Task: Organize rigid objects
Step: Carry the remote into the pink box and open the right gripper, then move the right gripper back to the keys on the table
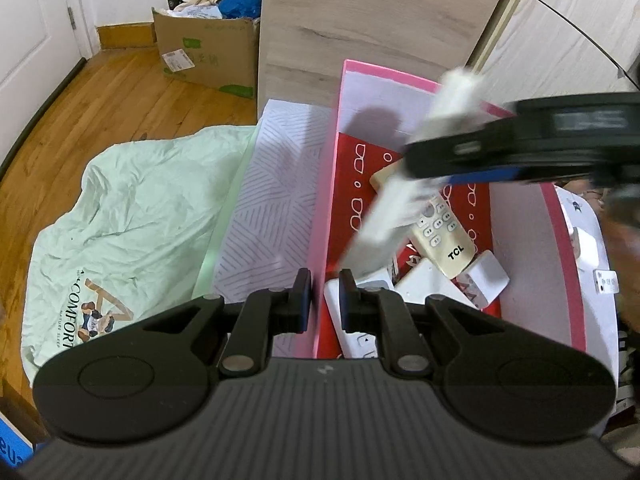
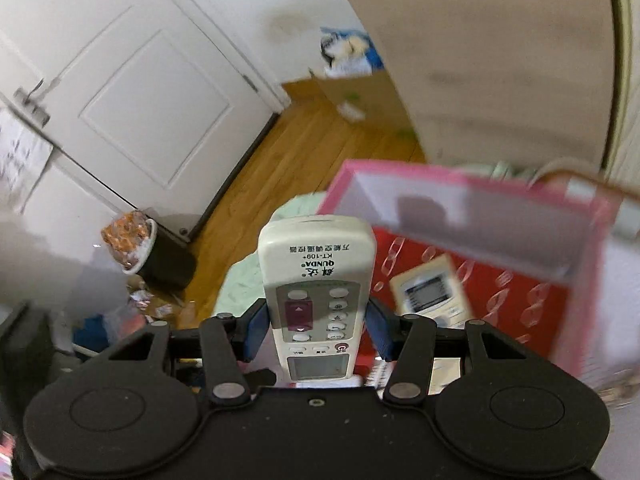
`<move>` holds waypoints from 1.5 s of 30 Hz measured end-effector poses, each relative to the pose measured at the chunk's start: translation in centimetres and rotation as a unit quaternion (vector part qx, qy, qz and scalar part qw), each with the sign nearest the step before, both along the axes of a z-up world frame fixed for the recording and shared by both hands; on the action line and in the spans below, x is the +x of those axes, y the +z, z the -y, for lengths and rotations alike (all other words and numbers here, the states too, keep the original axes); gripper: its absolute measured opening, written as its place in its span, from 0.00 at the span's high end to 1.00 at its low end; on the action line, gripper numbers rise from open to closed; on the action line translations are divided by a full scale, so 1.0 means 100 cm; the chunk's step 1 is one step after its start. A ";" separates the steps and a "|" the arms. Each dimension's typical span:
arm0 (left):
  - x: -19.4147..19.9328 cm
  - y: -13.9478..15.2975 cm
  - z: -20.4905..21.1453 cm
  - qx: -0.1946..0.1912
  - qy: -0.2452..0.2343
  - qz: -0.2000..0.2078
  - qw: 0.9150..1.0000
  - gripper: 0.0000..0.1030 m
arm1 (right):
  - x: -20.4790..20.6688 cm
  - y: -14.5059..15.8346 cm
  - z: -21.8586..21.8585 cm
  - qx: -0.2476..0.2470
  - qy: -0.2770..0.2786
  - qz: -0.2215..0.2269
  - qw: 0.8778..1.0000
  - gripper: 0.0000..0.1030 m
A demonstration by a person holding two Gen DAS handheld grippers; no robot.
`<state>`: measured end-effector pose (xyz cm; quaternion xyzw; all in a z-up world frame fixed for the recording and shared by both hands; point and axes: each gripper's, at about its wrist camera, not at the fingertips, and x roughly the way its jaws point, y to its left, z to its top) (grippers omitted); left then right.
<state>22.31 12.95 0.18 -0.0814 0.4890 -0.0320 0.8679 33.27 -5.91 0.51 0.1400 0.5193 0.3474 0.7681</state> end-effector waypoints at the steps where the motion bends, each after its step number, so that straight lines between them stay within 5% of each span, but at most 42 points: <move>1: -0.001 0.000 -0.001 -0.002 0.002 0.000 1.000 0.89 | 0.007 -0.010 -0.003 0.002 -0.008 -0.017 1.000 0.44; 9: -0.007 -0.002 0.003 0.009 0.009 0.006 1.000 0.89 | 0.028 -0.040 -0.008 0.012 -0.069 -0.084 0.994 0.44; 16: -0.003 -0.006 0.004 0.015 0.005 -0.003 1.000 0.89 | 0.024 -0.028 0.007 0.029 -0.077 -0.096 0.992 0.41; 22: -0.004 -0.007 0.003 0.014 0.023 0.000 1.000 0.90 | -0.007 0.039 0.027 -0.004 -0.049 0.041 0.998 0.36; 26: -0.003 -0.008 -0.004 0.002 0.033 -0.003 0.999 0.93 | -0.037 0.073 0.043 -0.085 -0.067 0.130 0.986 0.28; 30: -0.004 -0.003 -0.002 0.008 0.029 0.003 1.000 0.93 | -0.059 0.096 0.072 -0.100 -0.069 0.175 0.977 0.28; 33: -0.004 -0.003 0.000 0.014 0.024 0.003 1.000 0.93 | -0.081 0.101 0.085 -0.134 -0.056 0.245 0.959 0.22; 35: -0.004 -0.002 0.001 0.016 0.019 0.002 1.000 0.93 | -0.099 0.097 0.095 -0.152 -0.052 0.318 0.934 0.08; 37: -0.004 -0.002 0.000 0.014 0.017 0.002 1.000 0.93 | -0.107 0.090 0.103 -0.181 -0.063 0.352 0.916 0.07; 40: -0.005 -0.002 -0.001 0.011 0.015 0.002 1.000 0.93 | -0.108 0.071 0.128 -0.189 -0.097 0.348 0.913 0.07; 45: -0.005 0.000 -0.001 0.009 0.014 0.004 1.000 0.93 | -0.079 0.026 0.163 -0.153 -0.146 0.188 0.959 0.07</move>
